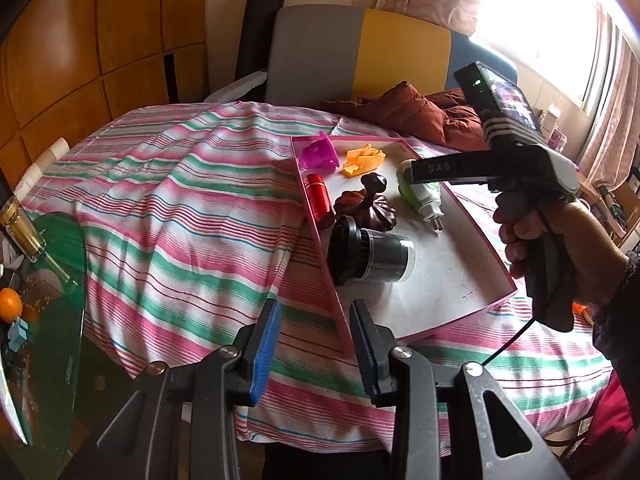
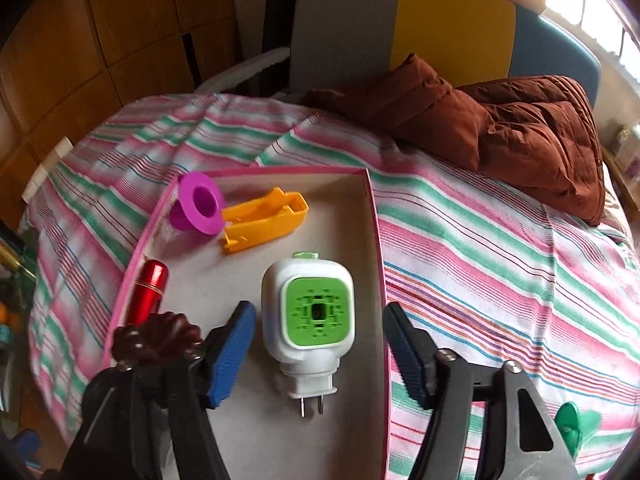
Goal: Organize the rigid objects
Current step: 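Move both tools back toward the remaining toys on the bedspread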
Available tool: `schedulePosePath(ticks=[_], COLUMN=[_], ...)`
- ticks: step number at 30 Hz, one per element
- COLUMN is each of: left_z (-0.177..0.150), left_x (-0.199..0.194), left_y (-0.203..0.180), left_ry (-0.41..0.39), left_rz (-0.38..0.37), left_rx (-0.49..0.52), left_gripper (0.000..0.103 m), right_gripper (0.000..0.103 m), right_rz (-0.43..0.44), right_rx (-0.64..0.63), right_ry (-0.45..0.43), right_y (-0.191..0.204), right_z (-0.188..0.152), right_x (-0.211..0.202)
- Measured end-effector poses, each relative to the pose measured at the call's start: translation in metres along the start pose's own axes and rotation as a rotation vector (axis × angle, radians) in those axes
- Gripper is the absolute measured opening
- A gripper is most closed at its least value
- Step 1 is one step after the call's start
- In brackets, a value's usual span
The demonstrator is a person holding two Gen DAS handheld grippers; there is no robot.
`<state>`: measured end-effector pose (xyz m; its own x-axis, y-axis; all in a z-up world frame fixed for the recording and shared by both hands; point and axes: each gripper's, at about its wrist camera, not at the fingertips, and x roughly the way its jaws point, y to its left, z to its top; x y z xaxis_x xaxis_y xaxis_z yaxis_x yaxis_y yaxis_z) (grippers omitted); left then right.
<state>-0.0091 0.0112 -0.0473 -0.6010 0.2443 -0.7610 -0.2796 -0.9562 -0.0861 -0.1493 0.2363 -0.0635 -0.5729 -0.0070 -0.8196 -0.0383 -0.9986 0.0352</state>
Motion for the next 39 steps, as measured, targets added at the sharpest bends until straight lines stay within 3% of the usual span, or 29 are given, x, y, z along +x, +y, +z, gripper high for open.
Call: schedulePosePath(ticks=[7,16,27,36,39], left_z=[0.000,0.005,0.023,0.036,0.039], left_x=[-0.003,-0.013,-0.014,-0.009,0.000], left_y=[-0.006,-0.018,-0.064,-0.143,-0.172], left_ry=[-0.008,-0.032,-0.047,-0.046,0.009], left_rz=[0.000,-0.030,-0.100,-0.225,-0.295], left_rx=[0.014,0.048,0.141,0.289,0.320], left_gripper=[0.035,0.035,0.036,0.036,0.036], right_gripper=[0.073,0.075,0.076,0.076,0.076], right_rz=[0.025,0.006,-0.148,-0.294,-0.317], right_rx=[0.055,0.109,0.202,0.467,0.544], right_ry=[-0.036,-0.156,-0.213,-0.261,-0.271], right_y=[-0.014,-0.054,-0.143,-0.244,-0.269], right_z=[-0.007,-0.032,-0.089,-0.148,-0.170], right_x=[-0.024,-0.082,-0.145,-0.185,-0.191])
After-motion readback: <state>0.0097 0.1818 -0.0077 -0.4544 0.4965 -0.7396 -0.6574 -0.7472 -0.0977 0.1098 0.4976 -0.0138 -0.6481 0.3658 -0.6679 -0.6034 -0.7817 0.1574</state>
